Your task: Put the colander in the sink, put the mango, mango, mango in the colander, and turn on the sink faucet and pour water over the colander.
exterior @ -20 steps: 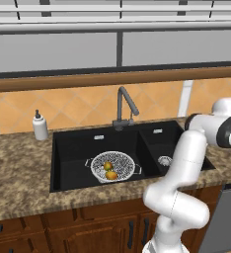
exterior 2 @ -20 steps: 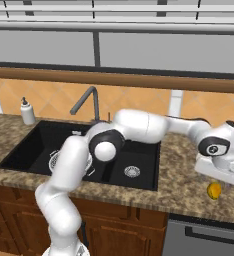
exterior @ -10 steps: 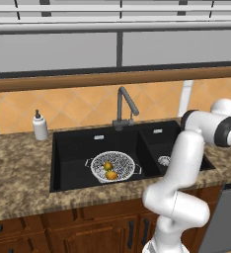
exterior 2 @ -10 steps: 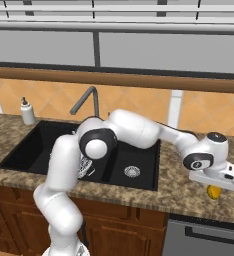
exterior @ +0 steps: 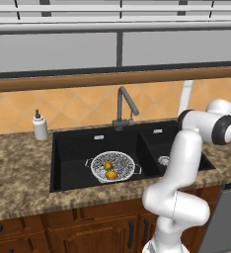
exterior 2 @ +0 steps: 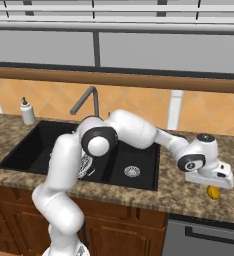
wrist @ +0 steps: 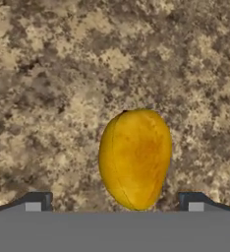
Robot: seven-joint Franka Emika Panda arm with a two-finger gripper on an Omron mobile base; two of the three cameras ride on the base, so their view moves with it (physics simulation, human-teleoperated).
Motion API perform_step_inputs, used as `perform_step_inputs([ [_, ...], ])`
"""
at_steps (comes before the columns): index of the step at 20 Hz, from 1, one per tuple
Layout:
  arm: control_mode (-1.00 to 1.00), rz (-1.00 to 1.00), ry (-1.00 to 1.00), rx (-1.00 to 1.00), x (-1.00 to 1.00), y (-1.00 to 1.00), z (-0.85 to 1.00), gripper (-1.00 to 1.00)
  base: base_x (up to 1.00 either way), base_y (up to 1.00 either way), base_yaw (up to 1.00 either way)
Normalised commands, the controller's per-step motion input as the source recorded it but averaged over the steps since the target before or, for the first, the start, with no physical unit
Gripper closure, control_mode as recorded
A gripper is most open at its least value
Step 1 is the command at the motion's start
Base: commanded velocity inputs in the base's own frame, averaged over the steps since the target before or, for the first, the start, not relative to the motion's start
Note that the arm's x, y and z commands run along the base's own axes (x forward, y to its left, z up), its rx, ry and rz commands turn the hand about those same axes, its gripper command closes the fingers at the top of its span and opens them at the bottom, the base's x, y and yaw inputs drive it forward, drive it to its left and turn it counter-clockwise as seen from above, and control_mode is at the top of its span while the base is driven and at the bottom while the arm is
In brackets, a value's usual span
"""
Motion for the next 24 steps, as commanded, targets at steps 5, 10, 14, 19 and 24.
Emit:
perform_step_inputs([
  [5, -1.00, 0.00, 0.08, 0.00, 0.31, -0.21, -0.08, -1.00, 0.00, 0.00, 0.00],
  [10, -1.00, 0.00, 0.12, 0.00, 0.12, -0.40, -0.14, -1.00, 0.00, 0.00, 0.00],
  [14, -1.00, 0.00, 0.10, 0.00, 0.01, -0.23, -0.11, -1.00, 0.00, 0.00, 0.00],
  [19, -1.00, 0.00, 0.09, 0.00, -0.08, 0.00, -0.23, -1.00, 0.00, 0.00, 0.00],
  [24, -1.00, -0.01, 0.04, 0.00, -0.19, 0.41, -0.43, 1.00, 0.00, 0.00, 0.00],
])
